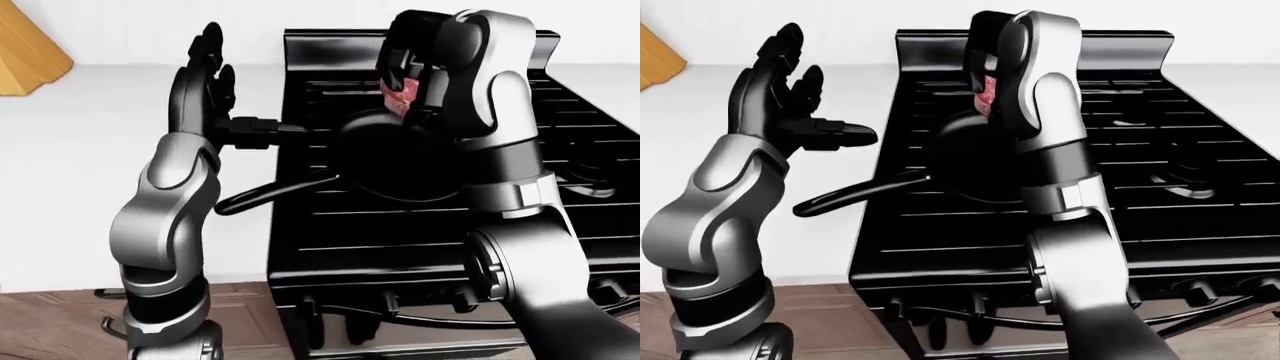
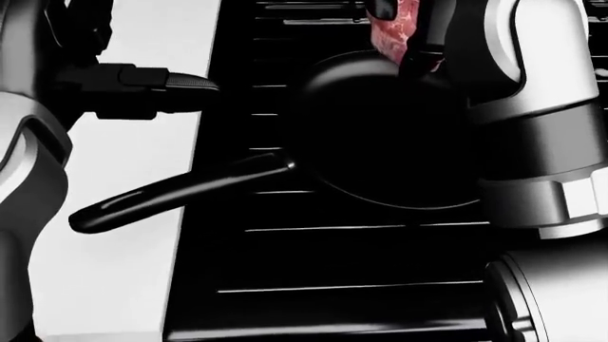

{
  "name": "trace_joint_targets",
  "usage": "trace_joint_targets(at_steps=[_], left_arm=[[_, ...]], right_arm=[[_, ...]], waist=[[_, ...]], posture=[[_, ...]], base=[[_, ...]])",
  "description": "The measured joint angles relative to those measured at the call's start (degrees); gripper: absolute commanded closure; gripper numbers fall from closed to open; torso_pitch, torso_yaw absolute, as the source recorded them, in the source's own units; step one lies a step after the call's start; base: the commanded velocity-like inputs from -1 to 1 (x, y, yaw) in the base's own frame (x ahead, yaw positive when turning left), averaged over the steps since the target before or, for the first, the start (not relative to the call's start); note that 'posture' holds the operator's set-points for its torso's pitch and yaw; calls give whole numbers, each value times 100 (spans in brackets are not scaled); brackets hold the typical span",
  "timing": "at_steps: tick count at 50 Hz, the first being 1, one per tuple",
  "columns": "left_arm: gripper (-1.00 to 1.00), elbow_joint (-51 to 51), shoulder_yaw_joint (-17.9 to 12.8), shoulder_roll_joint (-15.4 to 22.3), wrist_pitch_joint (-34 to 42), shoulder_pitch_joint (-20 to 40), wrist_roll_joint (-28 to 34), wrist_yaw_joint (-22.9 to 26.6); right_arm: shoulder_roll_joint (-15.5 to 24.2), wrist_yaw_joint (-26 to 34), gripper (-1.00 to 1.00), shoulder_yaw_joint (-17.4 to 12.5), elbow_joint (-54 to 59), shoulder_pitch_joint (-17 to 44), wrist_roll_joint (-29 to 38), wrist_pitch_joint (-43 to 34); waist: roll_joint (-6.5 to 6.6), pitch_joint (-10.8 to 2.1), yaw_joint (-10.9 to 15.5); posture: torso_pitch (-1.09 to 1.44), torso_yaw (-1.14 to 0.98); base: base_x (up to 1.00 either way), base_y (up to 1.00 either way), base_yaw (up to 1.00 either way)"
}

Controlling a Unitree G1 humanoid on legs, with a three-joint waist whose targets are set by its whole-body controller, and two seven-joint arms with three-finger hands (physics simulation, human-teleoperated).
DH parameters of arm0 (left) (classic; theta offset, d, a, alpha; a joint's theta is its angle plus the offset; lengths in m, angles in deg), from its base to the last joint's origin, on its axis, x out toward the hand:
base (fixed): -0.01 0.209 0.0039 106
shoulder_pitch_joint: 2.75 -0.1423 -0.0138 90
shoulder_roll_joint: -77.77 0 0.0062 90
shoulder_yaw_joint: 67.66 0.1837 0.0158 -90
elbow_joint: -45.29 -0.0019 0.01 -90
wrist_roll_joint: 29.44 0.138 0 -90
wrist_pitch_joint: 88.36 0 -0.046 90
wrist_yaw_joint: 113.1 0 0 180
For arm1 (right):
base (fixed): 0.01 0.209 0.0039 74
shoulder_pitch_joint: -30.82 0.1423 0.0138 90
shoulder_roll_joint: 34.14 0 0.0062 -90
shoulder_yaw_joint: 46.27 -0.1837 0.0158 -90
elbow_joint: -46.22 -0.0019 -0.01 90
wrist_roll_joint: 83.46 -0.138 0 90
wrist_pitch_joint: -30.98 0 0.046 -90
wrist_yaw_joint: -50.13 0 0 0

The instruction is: Pick the steak from the plate and place it in the pan.

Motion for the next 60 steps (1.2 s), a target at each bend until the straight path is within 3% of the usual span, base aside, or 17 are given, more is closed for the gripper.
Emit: trace_joint_targets(at_steps=[11,14,17,24,32,40,50,60], left_arm=[[-100,1,-11,4,-4,-4,5,-4],[-100,2,-17,9,-3,0,8,-7],[-100,6,-6,3,-43,-8,20,-6],[-100,31,57,-27,48,25,-25,18],[-100,112,84,10,51,26,-8,39],[-100,86,-57,133,94,99,51,26],[-100,86,-142,244,167,147,44,14],[-100,67,-123,242,127,80,36,16]], right_arm=[[-18,3,100,2,-15,-11,-34,0],[-47,12,100,19,-61,-11,-40,-9],[-73,-12,100,18,-82,14,-67,3],[-155,16,100,6,-211,-107,-75,-87],[-351,133,100,78,-464,15,-60,-134],[-535,105,100,156,-478,43,-92,-132],[-766,30,100,234,-294,97,-151,-148],[-1055,683,100,391,-1263,-208,73,-323]], waist=[[-55,23,-29],[-135,31,-9],[-312,-5,37],[-59,-3,-59],[71,47,-203],[-32,2,-222],[-58,-16,-180],[-50,-4,-167]], posture=[[0,0],[0,0],[0,0],[0,0],[0,0],[0,0],[0,0],[0,0]], base=[[0,0,0],[0,0,0],[0,0,0],[0,0,0],[0,0,0],[0,0,0],[0,0,0],[0,0,0]])
